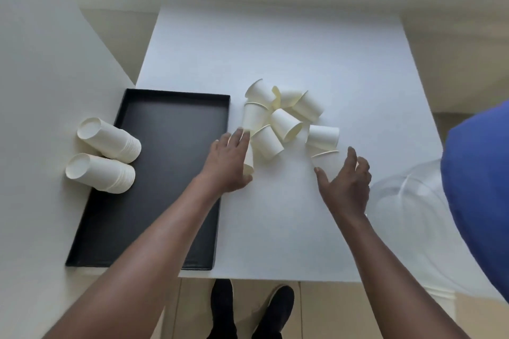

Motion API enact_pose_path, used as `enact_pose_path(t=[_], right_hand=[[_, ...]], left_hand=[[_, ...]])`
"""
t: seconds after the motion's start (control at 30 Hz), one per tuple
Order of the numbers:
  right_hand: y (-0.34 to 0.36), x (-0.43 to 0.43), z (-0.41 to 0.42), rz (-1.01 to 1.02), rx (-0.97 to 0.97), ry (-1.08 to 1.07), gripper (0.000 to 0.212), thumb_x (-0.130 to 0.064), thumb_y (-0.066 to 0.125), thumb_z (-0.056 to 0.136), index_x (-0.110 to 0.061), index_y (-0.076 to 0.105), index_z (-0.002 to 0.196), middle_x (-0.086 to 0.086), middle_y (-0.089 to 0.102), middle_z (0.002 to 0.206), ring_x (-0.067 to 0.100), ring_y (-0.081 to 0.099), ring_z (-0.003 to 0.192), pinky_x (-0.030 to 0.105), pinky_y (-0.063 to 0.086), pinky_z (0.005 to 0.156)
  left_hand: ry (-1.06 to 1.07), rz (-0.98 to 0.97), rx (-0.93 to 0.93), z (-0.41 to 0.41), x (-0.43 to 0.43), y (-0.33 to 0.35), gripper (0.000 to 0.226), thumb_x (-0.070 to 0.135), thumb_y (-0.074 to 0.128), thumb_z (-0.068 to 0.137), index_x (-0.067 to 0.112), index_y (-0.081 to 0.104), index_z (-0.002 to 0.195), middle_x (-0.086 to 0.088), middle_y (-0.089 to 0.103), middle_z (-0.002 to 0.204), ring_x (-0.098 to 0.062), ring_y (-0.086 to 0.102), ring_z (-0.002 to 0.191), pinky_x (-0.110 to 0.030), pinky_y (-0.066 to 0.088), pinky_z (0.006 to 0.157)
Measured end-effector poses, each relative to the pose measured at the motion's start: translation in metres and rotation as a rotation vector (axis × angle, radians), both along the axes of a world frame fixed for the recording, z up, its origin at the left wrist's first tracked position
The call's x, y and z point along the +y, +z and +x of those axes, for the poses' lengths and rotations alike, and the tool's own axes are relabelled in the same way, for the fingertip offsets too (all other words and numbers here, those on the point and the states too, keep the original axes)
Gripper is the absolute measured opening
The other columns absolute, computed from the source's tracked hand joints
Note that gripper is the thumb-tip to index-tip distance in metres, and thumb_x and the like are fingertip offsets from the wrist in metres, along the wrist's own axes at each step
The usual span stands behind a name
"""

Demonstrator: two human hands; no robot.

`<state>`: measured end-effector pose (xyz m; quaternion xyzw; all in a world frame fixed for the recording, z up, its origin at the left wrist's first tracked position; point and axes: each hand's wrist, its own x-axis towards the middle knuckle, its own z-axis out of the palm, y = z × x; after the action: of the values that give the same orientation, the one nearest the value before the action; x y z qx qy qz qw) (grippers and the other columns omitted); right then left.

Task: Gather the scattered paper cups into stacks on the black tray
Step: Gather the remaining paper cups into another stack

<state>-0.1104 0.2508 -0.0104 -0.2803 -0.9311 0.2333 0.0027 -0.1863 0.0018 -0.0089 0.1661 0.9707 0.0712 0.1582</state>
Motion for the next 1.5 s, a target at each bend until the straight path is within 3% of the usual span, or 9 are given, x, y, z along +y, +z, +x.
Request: enact_pose_path(t=[0.1, 0.23, 0.4, 0.67, 0.87, 1.03, 1.17, 1.27, 1.5], right_hand=[[-0.013, 0.012, -0.006, -0.069, -0.07, 0.01, 0.091, -0.043, 0.072, 0.089, -0.014, 0.021, 0.158, 0.019, 0.04, 0.15, 0.043, 0.045, 0.133, 0.052, 0.046, 0.099], [-0.024, 0.017, -0.01, -0.147, -0.035, 0.042, 0.086, -0.036, 0.069, 0.092, -0.017, 0.02, 0.16, 0.019, 0.05, 0.139, 0.041, 0.048, 0.128, 0.048, 0.046, 0.096], [-0.024, 0.018, -0.001, -0.212, -0.031, 0.06, 0.086, -0.04, 0.068, 0.09, -0.03, 0.019, 0.16, 0.016, 0.052, 0.122, 0.037, 0.057, 0.108, 0.042, 0.049, 0.088], [0.006, -0.027, 0.028, -0.638, 0.288, 0.0, 0.058, -0.046, 0.078, 0.08, -0.037, 0.044, 0.125, -0.012, 0.066, 0.1, 0.003, 0.07, 0.078, 0.01, 0.049, 0.061], [0.01, -0.061, 0.025, -0.901, 0.283, -0.016, 0.054, -0.042, 0.08, 0.082, -0.039, 0.046, 0.124, -0.009, 0.066, 0.112, 0.016, 0.075, 0.089, 0.043, 0.062, 0.081], [0.011, -0.067, 0.009, -0.704, 0.353, 0.197, 0.056, -0.045, 0.079, 0.08, -0.033, 0.048, 0.125, -0.014, 0.066, 0.119, 0.005, 0.069, 0.095, 0.016, 0.054, 0.074], [-0.001, -0.07, 0.006, -0.285, 0.382, 0.567, 0.05, -0.028, 0.082, 0.081, -0.015, 0.06, 0.124, -0.002, 0.064, 0.124, 0.019, 0.06, 0.109, 0.029, 0.05, 0.09], [-0.005, -0.071, 0.003, -0.057, 0.26, 0.753, 0.041, -0.024, 0.077, 0.079, -0.01, 0.066, 0.116, 0.008, 0.064, 0.128, 0.032, 0.059, 0.116, 0.045, 0.05, 0.093], [0.002, -0.064, -0.003, -0.125, 0.113, 0.824, 0.043, -0.034, 0.067, 0.084, -0.02, 0.063, 0.125, 0.012, 0.045, 0.154, 0.03, 0.041, 0.142, 0.042, 0.039, 0.112]], left_hand=[[-0.051, -0.071, -0.081, -0.012, -0.003, -0.006, 0.105, 0.05, 0.07, 0.087, 0.012, 0.006, 0.162, -0.007, 0.017, 0.168, -0.033, 0.016, 0.153, -0.045, 0.018, 0.122], [-0.045, -0.017, -0.073, -0.018, -0.009, -0.006, 0.094, 0.05, 0.07, 0.086, 0.014, 0.023, 0.159, -0.008, 0.042, 0.152, -0.032, 0.034, 0.141, -0.043, 0.031, 0.114], [0.018, 0.073, -0.049, -0.002, -0.013, 0.001, 0.082, 0.044, 0.07, 0.085, 0.02, 0.036, 0.155, -0.006, 0.053, 0.125, -0.03, 0.053, 0.116, -0.04, 0.043, 0.1], [0.369, 0.359, -0.066, 0.027, 0.007, 0.002, 0.035, 0.01, 0.054, 0.094, 0.014, 0.067, 0.127, -0.007, 0.054, 0.107, -0.031, 0.059, 0.1, -0.035, 0.046, 0.08], [0.637, 0.624, -0.293, 0.031, 0.017, 0.01, 0.038, 0.024, 0.057, 0.088, 0.024, 0.062, 0.125, -0.001, 0.061, 0.118, -0.026, 0.073, 0.075, -0.03, 0.056, 0.066], [0.501, 0.623, -0.369, 0.043, 0.008, 0.005, 0.095, 0.045, 0.063, 0.068, 0.028, 0.029, 0.155, 0.001, 0.048, 0.139, -0.028, 0.062, 0.115, -0.042, 0.055, 0.096], [0.349, 0.703, -0.341, 0.059, 0.003, -0.011, 0.104, 0.037, 0.07, 0.069, 0.037, 0.014, 0.157, 0.007, 0.039, 0.147, -0.024, 0.054, 0.123, -0.021, 0.049, 0.083], [0.264, 0.631, -0.117, 0.068, 0.006, -0.02, 0.109, 0.036, 0.075, 0.078, 0.031, 0.005, 0.162, 0.008, 0.033, 0.16, -0.02, 0.044, 0.138, -0.032, 0.045, 0.106], [0.242, 0.633, 0.177, 0.074, 0.007, -0.028, 0.112, 0.037, 0.078, 0.081, 0.028, 0.003, 0.164, -0.005, 0.051, 0.14, -0.02, 0.058, 0.114, -0.029, 0.048, 0.083]])
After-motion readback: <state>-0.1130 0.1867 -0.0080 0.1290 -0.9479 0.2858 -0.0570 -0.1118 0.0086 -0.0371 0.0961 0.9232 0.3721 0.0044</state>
